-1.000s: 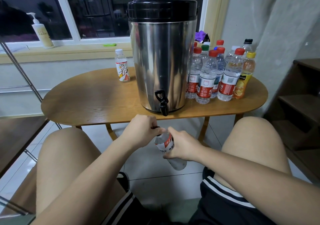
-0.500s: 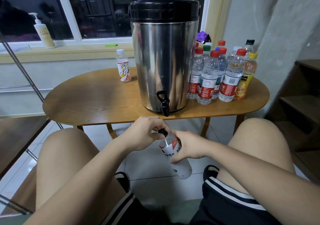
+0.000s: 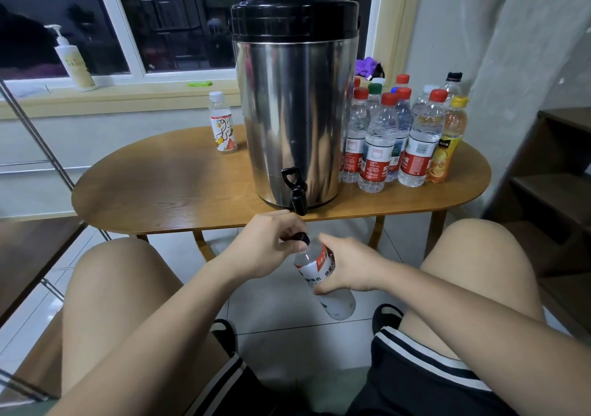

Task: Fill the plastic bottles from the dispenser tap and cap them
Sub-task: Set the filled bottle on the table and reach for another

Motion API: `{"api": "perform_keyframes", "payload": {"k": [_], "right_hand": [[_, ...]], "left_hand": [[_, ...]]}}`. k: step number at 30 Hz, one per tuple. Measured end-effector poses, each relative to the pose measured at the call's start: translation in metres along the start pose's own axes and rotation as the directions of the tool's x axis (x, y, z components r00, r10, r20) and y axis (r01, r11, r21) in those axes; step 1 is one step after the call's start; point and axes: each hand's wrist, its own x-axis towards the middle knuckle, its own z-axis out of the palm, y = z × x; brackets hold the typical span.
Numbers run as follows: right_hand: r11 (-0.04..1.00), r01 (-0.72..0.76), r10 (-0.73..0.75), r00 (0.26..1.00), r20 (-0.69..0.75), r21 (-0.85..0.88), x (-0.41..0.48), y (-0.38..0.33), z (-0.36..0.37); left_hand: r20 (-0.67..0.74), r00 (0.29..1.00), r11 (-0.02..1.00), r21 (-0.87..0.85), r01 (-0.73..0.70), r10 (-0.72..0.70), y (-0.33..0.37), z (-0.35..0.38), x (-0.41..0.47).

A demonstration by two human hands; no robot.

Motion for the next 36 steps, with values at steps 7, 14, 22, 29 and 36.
{"api": "perform_keyframes", "payload": {"k": [7,14,22,29,36], "right_hand": [[0.997,0.055,-0.059,0.996,0.06,0.057,-0.008,0.004,-0.024],[0.991,0.058,-0.062,0.998,0.03,0.118,-0.018,0.002,-0.046],[0.957,-0.04,0.155,0.909,-0.388,0.288,-0.02,0.014,-0.123],[0.938,-0.054,0.27,0.731,-0.627,0.342,-0.014,0.038,-0.179],[0.94,-0.165,0.335,0.614,-0.715,0.299,0.007,0.076,-0.172]], "left_hand": [[0.025,0.994,0.983,-0.154,-0.1,0.105,0.002,-0.008,-0.002],[-0.054,0.992,0.94,-0.317,-0.124,0.113,0.009,-0.003,-0.002],[-0.154,0.988,0.972,-0.233,-0.003,-0.034,-0.004,-0.005,0.0],[-0.157,0.987,0.988,-0.154,0.021,-0.045,-0.002,-0.007,0.001],[-0.158,0.986,0.991,-0.133,0.026,-0.047,-0.006,-0.008,0.002]]}}
